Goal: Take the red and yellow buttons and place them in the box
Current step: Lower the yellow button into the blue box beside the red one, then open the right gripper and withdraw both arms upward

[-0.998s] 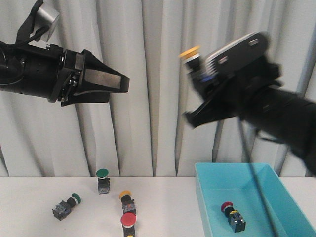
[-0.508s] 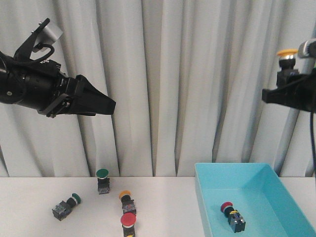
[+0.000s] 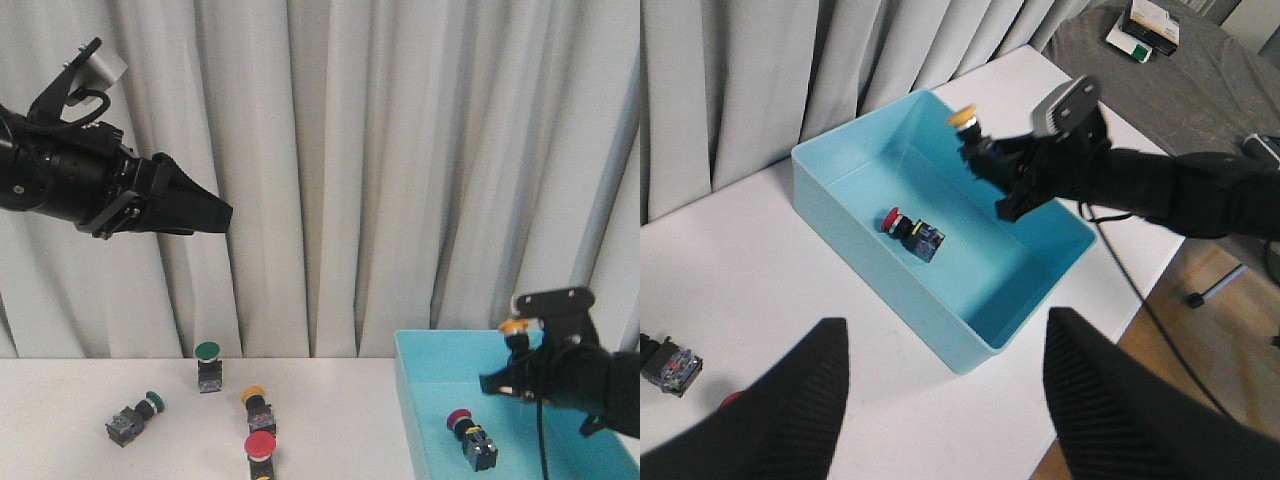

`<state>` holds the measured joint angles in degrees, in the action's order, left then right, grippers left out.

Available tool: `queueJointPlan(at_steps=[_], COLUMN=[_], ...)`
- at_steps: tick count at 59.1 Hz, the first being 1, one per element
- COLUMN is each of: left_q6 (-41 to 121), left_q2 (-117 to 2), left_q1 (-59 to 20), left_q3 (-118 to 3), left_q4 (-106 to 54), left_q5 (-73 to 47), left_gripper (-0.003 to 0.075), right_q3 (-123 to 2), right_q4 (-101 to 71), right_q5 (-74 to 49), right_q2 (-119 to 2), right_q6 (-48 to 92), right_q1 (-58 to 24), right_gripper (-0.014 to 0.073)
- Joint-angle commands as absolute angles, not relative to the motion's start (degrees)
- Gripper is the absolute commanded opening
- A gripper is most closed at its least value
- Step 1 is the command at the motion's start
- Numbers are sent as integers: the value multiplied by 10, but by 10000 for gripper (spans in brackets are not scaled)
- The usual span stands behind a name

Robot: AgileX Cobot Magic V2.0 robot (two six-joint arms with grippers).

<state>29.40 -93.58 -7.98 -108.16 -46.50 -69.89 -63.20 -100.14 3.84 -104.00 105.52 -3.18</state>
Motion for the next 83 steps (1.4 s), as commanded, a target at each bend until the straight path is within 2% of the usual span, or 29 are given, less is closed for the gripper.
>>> queueJointPlan(at_steps=[1,30,38,60,74,83], left_q6=[294,293,293,293,286,282], left_q2=[-909,-909,-909,-909,-909,-909], left_q1=[-81,-81,-81,-81,-81,-81], left_q3=[-1097,-1097,-1097,-1097,-1097,-1097], left_q4=[-495,-495,-495,-495,-496,-496], left_q5=[-684,-684,-684,-686,-687,-687], left_gripper=[409,409,409,409,409,409], right_q3=[-648,-648,-648,-648,-648,-649], right_q4=[-1005,-1019,-1019,-1019,-1019,-1018], right_q5=[28,65,65,65,65,65], right_q2=[-1036,-1113,-1114,-1113,-1104,-1057], right_q6=[1058,1050,1050,1050,1050,1052], right_q1=[-29,-26,-26,-26,-24,-24], right_gripper=[57,72,123,353,369,361])
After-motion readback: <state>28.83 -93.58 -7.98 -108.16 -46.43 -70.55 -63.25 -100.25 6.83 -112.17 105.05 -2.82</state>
